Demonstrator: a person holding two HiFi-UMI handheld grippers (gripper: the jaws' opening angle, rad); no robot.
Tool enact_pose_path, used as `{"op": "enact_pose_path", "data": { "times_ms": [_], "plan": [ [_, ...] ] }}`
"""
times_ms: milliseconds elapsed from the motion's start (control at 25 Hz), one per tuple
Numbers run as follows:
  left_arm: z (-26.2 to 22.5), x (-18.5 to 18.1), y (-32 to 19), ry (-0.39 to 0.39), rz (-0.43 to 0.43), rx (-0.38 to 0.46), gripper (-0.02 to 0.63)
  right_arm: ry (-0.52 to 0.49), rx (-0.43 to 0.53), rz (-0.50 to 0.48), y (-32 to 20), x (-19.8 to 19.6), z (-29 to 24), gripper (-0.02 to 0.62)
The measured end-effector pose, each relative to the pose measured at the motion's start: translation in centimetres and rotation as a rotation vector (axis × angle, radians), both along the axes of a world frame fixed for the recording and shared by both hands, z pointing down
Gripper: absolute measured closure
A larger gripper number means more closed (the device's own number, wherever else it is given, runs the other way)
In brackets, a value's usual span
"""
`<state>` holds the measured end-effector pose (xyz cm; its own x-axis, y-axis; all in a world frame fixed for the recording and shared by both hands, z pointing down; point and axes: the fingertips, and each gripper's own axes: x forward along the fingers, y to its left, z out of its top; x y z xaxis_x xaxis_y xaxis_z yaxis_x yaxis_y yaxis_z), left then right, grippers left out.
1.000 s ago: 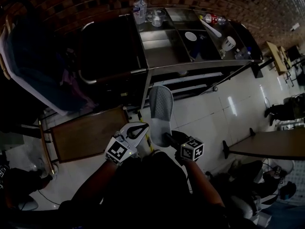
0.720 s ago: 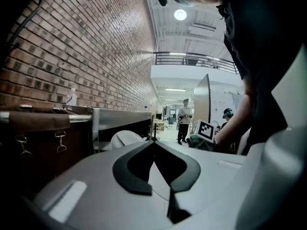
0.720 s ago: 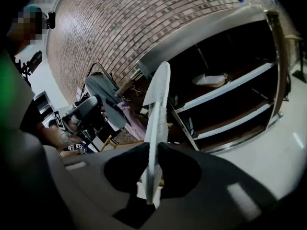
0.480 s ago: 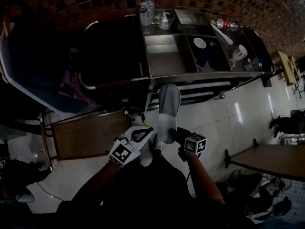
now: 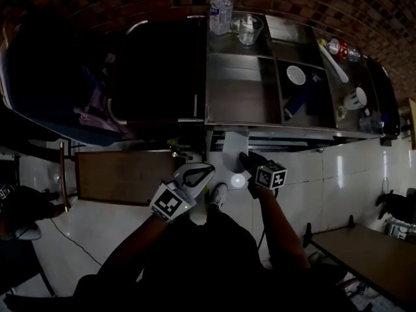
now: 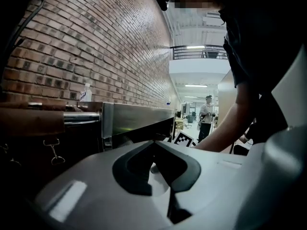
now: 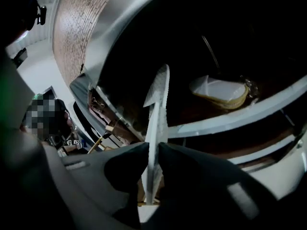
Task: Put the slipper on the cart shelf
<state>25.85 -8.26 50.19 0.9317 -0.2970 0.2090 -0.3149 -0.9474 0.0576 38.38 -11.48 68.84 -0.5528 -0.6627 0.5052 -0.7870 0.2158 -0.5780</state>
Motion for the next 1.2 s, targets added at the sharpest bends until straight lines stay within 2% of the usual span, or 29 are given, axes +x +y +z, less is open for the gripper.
{"op": "enact_pose_path", "data": {
  "times_ms": [320, 560, 880, 1080, 1200],
  "plan": [
    [1.6, 0.6, -0.6, -0.058, -0.089, -0.038, 0.601, -0.009, 0.137, 0.006, -8.4, 2.7, 1.1, 0.532],
    [1.9, 0.5, -0.7, -0.073, -0.133, -0.044, 0.601, -0.075, 0.189, 0.043, -11.3, 3.4, 1.3, 0.531],
    [1.8, 0.3, -0.9, -0.080, -0.172, -0.052, 0.601, 0.106, 0.206, 0.105, -12.7, 5.4, 2.2, 0.489],
    [1.6, 0.2, -0.6, -0.083, -0.174, -0.040, 0.601, 0.213, 0.210, 0.118, -12.7, 6.4, 2.3, 0.381],
    [1.4, 0.2, -0.5, -0.080, -0.182, -0.047, 0.601, 0.259, 0.224, 0.127, -12.4, 6.9, 2.0, 0.350]
  ]
}}
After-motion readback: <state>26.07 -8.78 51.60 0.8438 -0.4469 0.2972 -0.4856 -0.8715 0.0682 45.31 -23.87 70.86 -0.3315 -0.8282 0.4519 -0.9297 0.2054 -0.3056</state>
